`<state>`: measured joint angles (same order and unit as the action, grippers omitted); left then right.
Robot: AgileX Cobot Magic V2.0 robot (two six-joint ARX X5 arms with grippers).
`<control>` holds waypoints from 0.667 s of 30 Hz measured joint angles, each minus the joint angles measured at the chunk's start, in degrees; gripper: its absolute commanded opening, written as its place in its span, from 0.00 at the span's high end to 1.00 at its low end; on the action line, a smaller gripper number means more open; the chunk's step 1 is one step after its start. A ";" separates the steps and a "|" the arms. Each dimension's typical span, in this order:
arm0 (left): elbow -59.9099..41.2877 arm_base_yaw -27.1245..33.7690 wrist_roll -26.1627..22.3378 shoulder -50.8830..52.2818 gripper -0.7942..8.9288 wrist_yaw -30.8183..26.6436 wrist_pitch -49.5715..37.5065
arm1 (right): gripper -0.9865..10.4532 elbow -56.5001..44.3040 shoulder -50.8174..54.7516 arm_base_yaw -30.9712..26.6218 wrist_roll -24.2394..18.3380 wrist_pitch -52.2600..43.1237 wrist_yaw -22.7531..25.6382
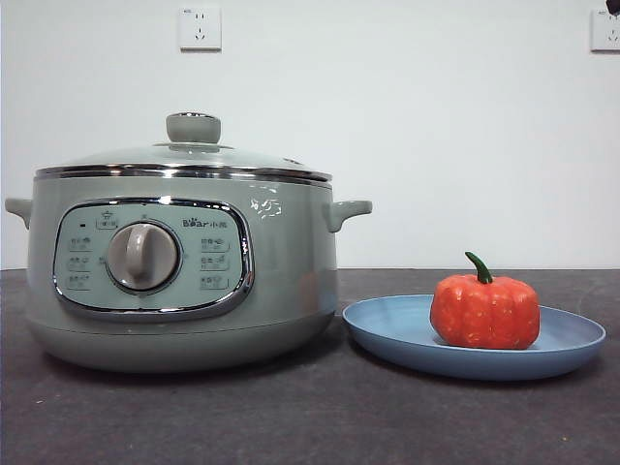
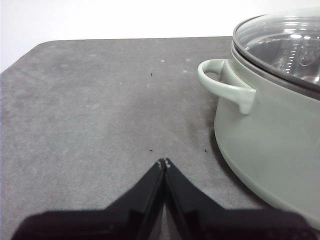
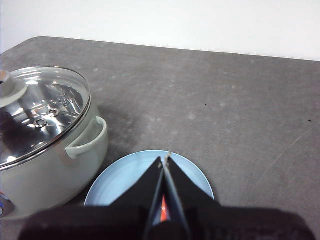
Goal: Take the pumpkin out from the steamer,put the pumpkin in the blue plate,close the lid
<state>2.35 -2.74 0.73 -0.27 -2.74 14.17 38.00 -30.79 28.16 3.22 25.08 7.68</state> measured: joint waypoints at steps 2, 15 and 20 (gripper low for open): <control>0.00 0.00 0.42 0.00 0.92 0.07 -0.04 | 0.93 -0.02 0.00 0.00 0.00 0.02 0.00; 0.00 0.00 0.83 0.00 0.92 0.02 -0.04 | 0.93 0.00 0.00 0.00 0.00 1.22 0.00; 0.00 0.02 0.83 0.00 0.92 0.02 -0.04 | 0.93 -0.02 0.00 0.00 0.00 1.36 0.00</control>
<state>2.35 -2.72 1.56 -0.27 -2.72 14.13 37.98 -30.79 28.16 3.22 26.44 7.68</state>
